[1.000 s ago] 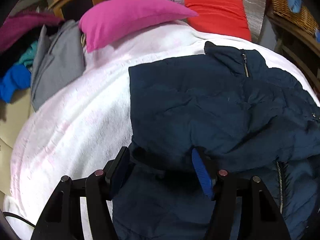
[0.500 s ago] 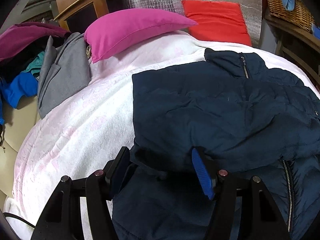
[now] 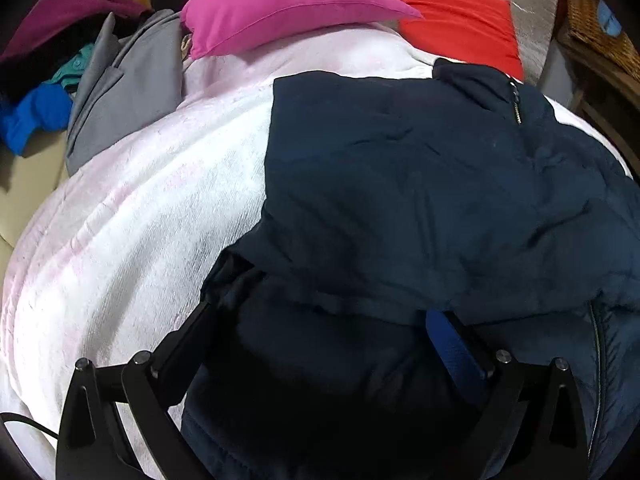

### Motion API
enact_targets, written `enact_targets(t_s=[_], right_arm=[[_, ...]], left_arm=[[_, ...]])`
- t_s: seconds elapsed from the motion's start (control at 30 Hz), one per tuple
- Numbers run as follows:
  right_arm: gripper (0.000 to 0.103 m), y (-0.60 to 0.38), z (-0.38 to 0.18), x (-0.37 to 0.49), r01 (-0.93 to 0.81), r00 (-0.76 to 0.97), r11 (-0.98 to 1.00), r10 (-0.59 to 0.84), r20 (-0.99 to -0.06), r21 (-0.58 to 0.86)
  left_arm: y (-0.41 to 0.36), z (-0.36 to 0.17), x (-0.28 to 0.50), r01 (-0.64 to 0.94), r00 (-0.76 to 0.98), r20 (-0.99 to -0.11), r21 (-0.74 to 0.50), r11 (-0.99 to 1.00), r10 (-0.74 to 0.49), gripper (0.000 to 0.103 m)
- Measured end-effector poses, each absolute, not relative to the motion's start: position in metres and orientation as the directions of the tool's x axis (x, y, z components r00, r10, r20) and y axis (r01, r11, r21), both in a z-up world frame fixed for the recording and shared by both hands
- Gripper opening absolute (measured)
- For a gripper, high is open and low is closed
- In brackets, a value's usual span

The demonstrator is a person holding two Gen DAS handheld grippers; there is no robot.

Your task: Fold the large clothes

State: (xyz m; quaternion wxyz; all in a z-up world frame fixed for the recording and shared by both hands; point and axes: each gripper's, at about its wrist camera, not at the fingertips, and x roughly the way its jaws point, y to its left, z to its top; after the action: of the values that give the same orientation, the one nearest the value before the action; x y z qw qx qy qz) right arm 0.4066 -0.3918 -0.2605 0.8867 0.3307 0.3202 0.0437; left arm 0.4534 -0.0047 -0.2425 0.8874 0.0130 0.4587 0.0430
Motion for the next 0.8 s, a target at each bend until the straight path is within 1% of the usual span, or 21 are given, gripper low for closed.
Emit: enact_targets(t_s=[0.1, 0.13, 0.2, 0.23, 0.27, 0.3, 0.37, 0.4, 0.5, 0.57, 0.6, 0.63, 0.67, 0.7, 0.77, 0.8], right_arm=[[0.026, -0.389, -0.253, 0.403, 0.142, 0.768, 0.797, 0.285, -0.573, 0.587], [0.029, -0.388, -0.251, 0.401, 0.142, 0.762, 0.800, 0.288, -0.580, 0.583], [0.040, -0.390, -0.242, 0.396, 0.134, 0.752, 0.810, 0.292, -0.591, 0.571], [0.053, -0.392, -0.238, 0.393, 0.137, 0.753, 0.815, 0.283, -0.594, 0.562], [0.061, -0.396, -0.234, 0.391, 0.140, 0.760, 0.816, 0.274, -0.589, 0.561], [0.062, -0.400, -0.230, 0.389, 0.134, 0.771, 0.810, 0.276, -0.574, 0.570], [0.062, -0.408, -0.226, 0.392, 0.122, 0.771, 0.789, 0.307, -0.558, 0.602], [0.062, -0.411, -0.228, 0.397, 0.123, 0.751, 0.768, 0.342, -0.565, 0.629], [0.062, -0.410, -0.246, 0.412, 0.141, 0.682, 0.703, 0.441, -0.583, 0.697], [0.060, -0.403, -0.252, 0.416, 0.153, 0.676, 0.719, 0.424, -0.603, 0.678], [0.058, -0.400, -0.251, 0.415, 0.149, 0.692, 0.737, 0.399, -0.601, 0.660], [0.042, -0.398, -0.250, 0.413, 0.149, 0.705, 0.747, 0.379, -0.600, 0.648], [0.032, -0.395, -0.248, 0.412, 0.161, 0.715, 0.768, 0.342, -0.610, 0.619], [0.032, -0.394, -0.248, 0.413, 0.165, 0.714, 0.775, 0.333, -0.616, 0.610], [0.026, -0.395, -0.246, 0.414, 0.169, 0.717, 0.775, 0.327, -0.615, 0.609], [0.025, -0.395, -0.242, 0.414, 0.165, 0.721, 0.780, 0.322, -0.613, 0.603]], left_arm=[[-0.006, -0.235, 0.443, -0.009, 0.588, -0.806, 0.081, 0.997, 0.071, 0.103], [-0.005, -0.232, 0.440, 0.010, 0.588, -0.807, 0.080, 0.997, 0.059, 0.103], [0.003, -0.224, 0.433, 0.030, 0.583, -0.812, 0.055, 0.998, 0.028, 0.103], [0.008, -0.220, 0.432, 0.030, 0.582, -0.813, 0.038, 0.999, 0.014, 0.103], [0.014, -0.216, 0.432, 0.028, 0.582, -0.813, 0.019, 0.999, -0.001, 0.103], [0.020, -0.211, 0.433, 0.026, 0.582, -0.813, -0.014, 1.000, -0.026, 0.103], [0.032, -0.203, 0.435, 0.017, 0.579, -0.811, -0.088, 0.996, -0.081, 0.103], [0.036, -0.200, 0.436, 0.004, 0.576, -0.809, -0.145, 0.989, -0.121, 0.103], [0.041, -0.193, 0.439, -0.024, 0.565, -0.800, -0.263, 0.964, -0.204, 0.103], [0.036, -0.193, 0.439, -0.054, 0.554, -0.804, -0.293, 0.955, -0.216, 0.103], [0.034, -0.194, 0.439, -0.068, 0.551, -0.809, -0.288, 0.955, -0.204, 0.103], [0.030, -0.195, 0.438, -0.076, 0.546, -0.816, -0.274, 0.959, -0.190, 0.103], [0.025, -0.195, 0.436, -0.074, 0.541, -0.822, -0.260, 0.963, -0.180, 0.103], [0.021, -0.194, 0.434, -0.070, 0.537, -0.826, -0.246, 0.967, -0.172, 0.102], [0.015, -0.188, 0.428, -0.068, 0.537, -0.831, -0.217, 0.974, -0.147, 0.102], [0.015, -0.183, 0.427, -0.074, 0.540, -0.831, -0.206, 0.976, -0.134, 0.102]])
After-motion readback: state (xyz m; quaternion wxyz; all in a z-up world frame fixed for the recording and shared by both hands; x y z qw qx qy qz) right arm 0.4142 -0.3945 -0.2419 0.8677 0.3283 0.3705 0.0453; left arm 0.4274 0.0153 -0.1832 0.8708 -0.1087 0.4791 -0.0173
